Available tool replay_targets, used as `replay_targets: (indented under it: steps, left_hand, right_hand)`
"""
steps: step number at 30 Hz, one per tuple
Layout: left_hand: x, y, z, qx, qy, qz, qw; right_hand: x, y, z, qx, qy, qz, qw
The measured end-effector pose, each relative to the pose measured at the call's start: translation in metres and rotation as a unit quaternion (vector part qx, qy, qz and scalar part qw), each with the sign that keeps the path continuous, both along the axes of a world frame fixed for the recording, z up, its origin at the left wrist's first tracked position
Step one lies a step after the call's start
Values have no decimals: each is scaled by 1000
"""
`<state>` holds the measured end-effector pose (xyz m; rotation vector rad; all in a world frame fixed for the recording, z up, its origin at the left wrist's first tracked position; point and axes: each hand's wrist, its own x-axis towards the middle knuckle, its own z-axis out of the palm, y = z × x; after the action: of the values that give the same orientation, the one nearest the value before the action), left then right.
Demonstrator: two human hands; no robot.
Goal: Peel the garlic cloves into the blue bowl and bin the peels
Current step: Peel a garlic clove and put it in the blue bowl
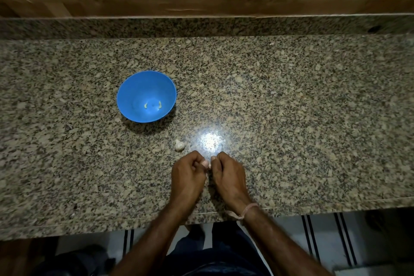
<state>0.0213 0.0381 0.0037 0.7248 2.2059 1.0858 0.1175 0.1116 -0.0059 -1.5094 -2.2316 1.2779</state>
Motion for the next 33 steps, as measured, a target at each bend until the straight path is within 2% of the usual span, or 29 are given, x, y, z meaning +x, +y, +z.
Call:
replay_targets:
  steps: [2, 4, 6, 8, 10, 11, 15, 18, 20, 23, 24, 25, 29, 31, 33]
  left_hand:
    - [2, -2, 5, 24, 86, -43, 995]
    - [2, -2, 5, 27, 135, -69, 988]
    - [2, -1, 2, 16, 103, -45, 994]
    - [1, -1, 0, -12, 17, 5, 1000]
    - [0, -2, -2, -26, -32, 28, 999]
    - [1, -3, -1, -20, -23, 22, 999]
    - [3, -4, 6, 26, 117, -55, 991]
    - [1, -2, 6, 22, 152, -67, 986]
    - [1, -3, 4, 21, 110, -38, 993]
    - [1, -1, 3, -16, -15, 24, 999]
    - [1, 0, 2, -24, -32, 30, 999]
    - [0, 0, 3, -23, -21, 24, 999]
    - [1, -2, 11, 23, 124, -56, 990]
    - [-2, -1, 9, 21, 100, -40, 994]
    - [-5, 2, 6, -13, 16, 10, 1000]
  right_hand:
    - [1, 2, 1, -37, 7, -21, 999]
    - [1, 3, 4, -57, 7, -28, 998]
    - [-1, 2, 6, -39, -7, -16, 999]
    - [-2, 1, 5, -3, -19, 2, 1000]
    - [-2, -1, 4, 6, -17, 7, 1000]
    - [-2, -2, 4, -1, -13, 4, 1000]
    - [1, 1, 11, -80, 12, -26, 996]
    - [-1, 3, 11, -120, 31, -43, 991]
    - [-2, 2, 9, -104, 38, -47, 993]
    - [-3, -2, 6, -51, 38, -41, 997]
    - [-3, -2, 5, -47, 36, -40, 997]
    - [-3, 0, 6, -52, 35, -40, 997]
    - [-5, 8, 7, -146, 49, -62, 986]
    - [-5, 6, 10, -117, 55, -55, 990]
    - [-5, 2, 11, -42, 50, -26, 997]
